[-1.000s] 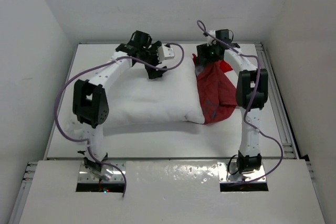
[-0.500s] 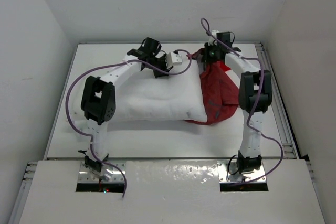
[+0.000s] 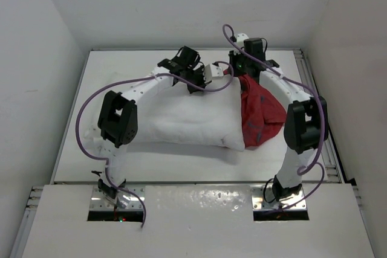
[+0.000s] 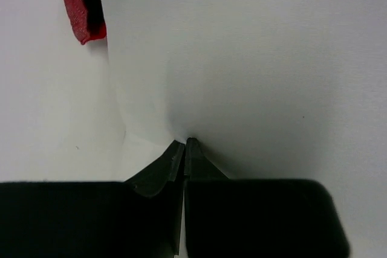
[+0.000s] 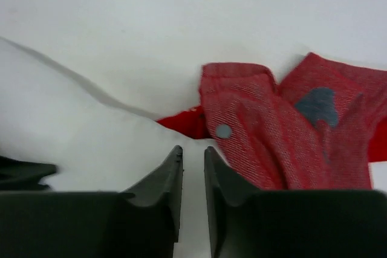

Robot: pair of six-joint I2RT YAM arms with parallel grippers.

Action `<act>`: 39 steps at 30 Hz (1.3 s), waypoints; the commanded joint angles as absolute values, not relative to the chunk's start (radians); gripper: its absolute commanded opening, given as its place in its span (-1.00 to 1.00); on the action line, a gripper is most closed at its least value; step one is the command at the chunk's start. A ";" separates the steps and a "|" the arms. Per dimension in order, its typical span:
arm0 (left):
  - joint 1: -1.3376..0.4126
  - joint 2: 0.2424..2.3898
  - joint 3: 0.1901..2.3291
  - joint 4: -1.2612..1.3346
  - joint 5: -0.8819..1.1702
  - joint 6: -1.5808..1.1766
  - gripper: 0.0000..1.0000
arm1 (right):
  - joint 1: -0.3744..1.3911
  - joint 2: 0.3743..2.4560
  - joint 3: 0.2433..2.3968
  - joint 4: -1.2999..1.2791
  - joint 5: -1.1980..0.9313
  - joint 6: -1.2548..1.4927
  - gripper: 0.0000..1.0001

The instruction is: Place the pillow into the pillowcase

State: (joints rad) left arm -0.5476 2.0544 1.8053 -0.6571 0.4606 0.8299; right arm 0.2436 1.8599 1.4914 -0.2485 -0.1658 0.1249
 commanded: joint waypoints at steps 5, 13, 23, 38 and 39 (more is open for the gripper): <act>-0.600 2.019 1.784 -0.640 0.364 0.738 -1.00 | 0.192 1.885 1.509 -0.224 -0.008 0.161 -0.07; -0.624 1.997 1.723 -0.661 0.226 0.821 -1.00 | 0.167 1.858 1.453 -0.279 -0.014 0.106 -0.20; -0.624 2.013 1.749 -0.640 0.221 0.793 -1.00 | 0.172 1.807 1.334 -0.256 -0.025 0.086 -0.20; -0.621 2.013 1.752 -0.641 0.229 0.793 -1.00 | 0.172 1.934 1.440 -0.264 0.034 0.063 -0.70; -0.621 2.013 1.753 -0.643 0.227 0.795 -1.00 | 0.172 1.925 1.450 -0.270 0.031 0.051 -0.77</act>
State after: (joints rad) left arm -0.6132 2.0205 1.7519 -0.6052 0.2268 0.8040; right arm 0.1661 1.9381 1.3888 -0.2897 0.0162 0.0700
